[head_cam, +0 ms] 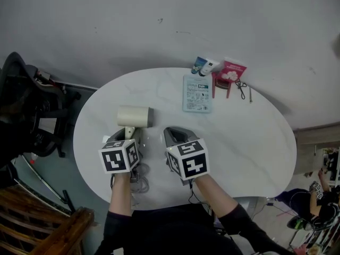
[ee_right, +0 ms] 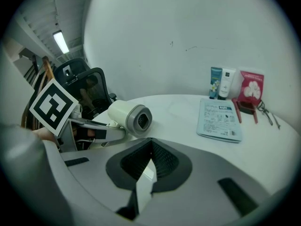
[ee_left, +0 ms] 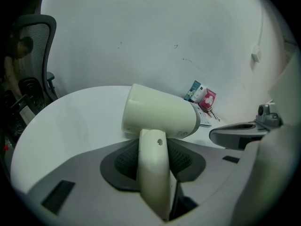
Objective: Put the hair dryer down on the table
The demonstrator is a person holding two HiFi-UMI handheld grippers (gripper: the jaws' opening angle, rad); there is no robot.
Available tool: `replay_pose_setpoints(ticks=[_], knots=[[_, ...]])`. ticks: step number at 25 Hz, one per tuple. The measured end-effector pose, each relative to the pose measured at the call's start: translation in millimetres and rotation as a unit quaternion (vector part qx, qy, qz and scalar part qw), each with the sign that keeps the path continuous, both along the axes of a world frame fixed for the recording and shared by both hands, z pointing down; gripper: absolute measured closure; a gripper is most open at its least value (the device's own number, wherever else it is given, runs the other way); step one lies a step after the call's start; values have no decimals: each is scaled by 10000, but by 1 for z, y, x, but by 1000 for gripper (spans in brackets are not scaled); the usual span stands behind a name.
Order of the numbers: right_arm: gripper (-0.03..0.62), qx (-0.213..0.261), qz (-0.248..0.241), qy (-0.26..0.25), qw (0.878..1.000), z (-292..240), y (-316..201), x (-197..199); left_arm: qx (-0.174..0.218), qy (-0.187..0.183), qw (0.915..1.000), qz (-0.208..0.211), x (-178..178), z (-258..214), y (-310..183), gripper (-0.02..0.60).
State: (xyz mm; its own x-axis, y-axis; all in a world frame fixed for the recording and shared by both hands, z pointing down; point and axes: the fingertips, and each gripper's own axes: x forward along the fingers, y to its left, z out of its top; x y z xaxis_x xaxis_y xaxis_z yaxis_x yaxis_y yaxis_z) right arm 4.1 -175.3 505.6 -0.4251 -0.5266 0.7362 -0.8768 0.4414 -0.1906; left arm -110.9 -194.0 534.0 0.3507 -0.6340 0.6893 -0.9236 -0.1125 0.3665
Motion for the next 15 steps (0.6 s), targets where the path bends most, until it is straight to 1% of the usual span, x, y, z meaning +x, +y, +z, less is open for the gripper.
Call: replay_pose_setpoints(ticks=[15], knots=[[592,-79,-122,68,9999,5,-5,-5,-156,-171,9997,-87,-4,6,0,417]])
